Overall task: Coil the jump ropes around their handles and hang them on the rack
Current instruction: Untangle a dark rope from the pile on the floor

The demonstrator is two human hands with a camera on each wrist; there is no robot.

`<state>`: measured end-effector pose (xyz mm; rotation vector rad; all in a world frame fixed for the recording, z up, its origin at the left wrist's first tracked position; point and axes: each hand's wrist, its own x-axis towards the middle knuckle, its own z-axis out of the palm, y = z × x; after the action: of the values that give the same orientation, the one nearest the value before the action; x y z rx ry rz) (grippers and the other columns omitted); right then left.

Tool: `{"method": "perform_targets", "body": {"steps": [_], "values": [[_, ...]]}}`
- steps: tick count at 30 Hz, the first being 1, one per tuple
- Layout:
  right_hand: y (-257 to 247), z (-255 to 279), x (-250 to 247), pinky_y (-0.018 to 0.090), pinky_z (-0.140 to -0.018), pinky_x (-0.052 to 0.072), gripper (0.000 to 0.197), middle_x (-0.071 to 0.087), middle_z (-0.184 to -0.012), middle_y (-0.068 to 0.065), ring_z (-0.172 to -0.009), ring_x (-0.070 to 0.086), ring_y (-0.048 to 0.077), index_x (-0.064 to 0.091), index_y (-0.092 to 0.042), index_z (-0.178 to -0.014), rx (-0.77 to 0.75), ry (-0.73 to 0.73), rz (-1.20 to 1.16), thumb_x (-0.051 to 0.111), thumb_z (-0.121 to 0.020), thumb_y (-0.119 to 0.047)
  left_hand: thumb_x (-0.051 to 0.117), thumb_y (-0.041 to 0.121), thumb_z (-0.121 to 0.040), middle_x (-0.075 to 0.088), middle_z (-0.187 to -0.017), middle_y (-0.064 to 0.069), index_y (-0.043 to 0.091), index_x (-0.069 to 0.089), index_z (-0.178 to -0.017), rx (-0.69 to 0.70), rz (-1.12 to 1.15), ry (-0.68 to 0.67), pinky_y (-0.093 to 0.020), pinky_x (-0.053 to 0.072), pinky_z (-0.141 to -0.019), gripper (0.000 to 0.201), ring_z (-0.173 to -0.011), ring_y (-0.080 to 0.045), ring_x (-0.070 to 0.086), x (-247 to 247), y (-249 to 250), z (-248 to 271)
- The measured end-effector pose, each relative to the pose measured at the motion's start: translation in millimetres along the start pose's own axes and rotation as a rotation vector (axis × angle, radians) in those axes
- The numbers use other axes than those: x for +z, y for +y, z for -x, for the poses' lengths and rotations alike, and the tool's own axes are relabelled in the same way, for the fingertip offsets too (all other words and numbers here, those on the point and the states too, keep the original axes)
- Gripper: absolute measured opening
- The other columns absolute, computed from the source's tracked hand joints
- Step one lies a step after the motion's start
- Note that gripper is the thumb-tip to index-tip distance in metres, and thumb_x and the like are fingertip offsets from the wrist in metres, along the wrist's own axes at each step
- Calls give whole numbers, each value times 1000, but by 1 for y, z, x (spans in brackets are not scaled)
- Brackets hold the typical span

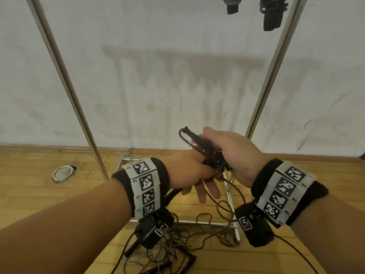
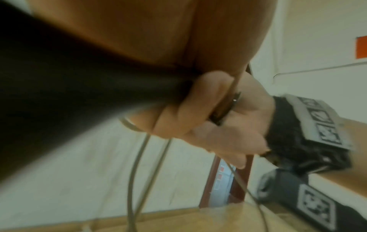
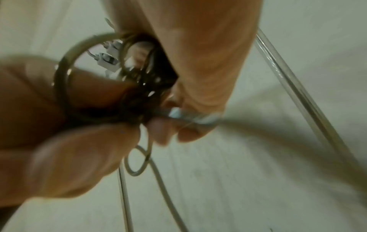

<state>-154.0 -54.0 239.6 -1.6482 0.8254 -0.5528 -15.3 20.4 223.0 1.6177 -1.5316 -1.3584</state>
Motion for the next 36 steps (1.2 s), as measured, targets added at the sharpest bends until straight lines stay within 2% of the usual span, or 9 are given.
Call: {"method": "perform_targets", "body": {"steps": [3,7,10,12,15,22,27,31,36], "values": [[3,4,-4,61,-84,52,28,76,-102,18,-93,67,49,74,-11,-114,-7,-158,-46,51,-106,-26,57,34,-107,81,-106,-1,20,69,-112,-4,1,19,-18,40,-38,19,-61,-16,72,-14,-10,6],[7,1,4,58,-87,46,17,73,-102,7,-100,67,33,64,-11,-114,18,-53,-453,53,-103,-19,67,34,-94,79,-113,-10,16,67,-120,63,372,60,-18,39,-35,32,-53,-16,68,-14,-23,5],[5,-2,7,54,-75,50,15,74,-102,6,-102,66,34,63,-15,-113,-18,-18,-569,53,-103,-22,70,32,-94,75,-92,-10,18,68,-112,85,446,91,-19,36,-34,23,-48,-15,60,-17,-25,2],[4,-4,5,57,-89,55,15,76,-104,6,-108,68,28,64,-16,-113,-63,36,-563,52,-104,-21,70,32,-99,63,-73,-1,23,69,-97,63,355,93,-20,34,-35,10,-44,-12,49,-22,-25,1],[6,-6,1,58,-100,53,17,77,-113,5,-113,71,20,62,-16,-116,-136,96,-478,50,-105,-21,66,38,-103,55,-62,10,21,71,-98,-11,123,103,-21,33,-39,18,-43,-9,40,-28,-24,-1],[11,-6,-8,21,-73,60,12,79,-102,-6,-92,76,13,56,-19,-116,-301,173,-5,51,-106,-15,68,41,-100,58,-55,7,22,78,-86,-133,-133,244,-20,35,-39,26,-39,-9,43,-45,-28,2],[6,-3,-1,30,-69,63,12,78,-102,-1,-95,76,18,56,-15,-114,-326,139,-105,53,-104,-9,61,33,-100,63,-61,-5,13,82,-89,-160,-6,155,-22,32,-38,31,-40,-15,44,-55,-25,9],[4,0,4,18,-79,58,10,77,-104,-12,-100,73,4,56,-21,-112,-460,69,176,56,-104,-15,57,31,-100,53,-53,-2,7,77,-77,-293,-64,185,-25,32,-40,39,-39,-15,39,-53,-18,9],[5,6,10,32,-84,61,10,73,-100,-11,-97,71,8,54,-34,-110,-569,91,422,56,-101,-31,54,35,-104,49,-52,2,8,72,-77,-377,-191,216,-24,33,-44,43,-39,-13,37,-50,-16,5]]}}
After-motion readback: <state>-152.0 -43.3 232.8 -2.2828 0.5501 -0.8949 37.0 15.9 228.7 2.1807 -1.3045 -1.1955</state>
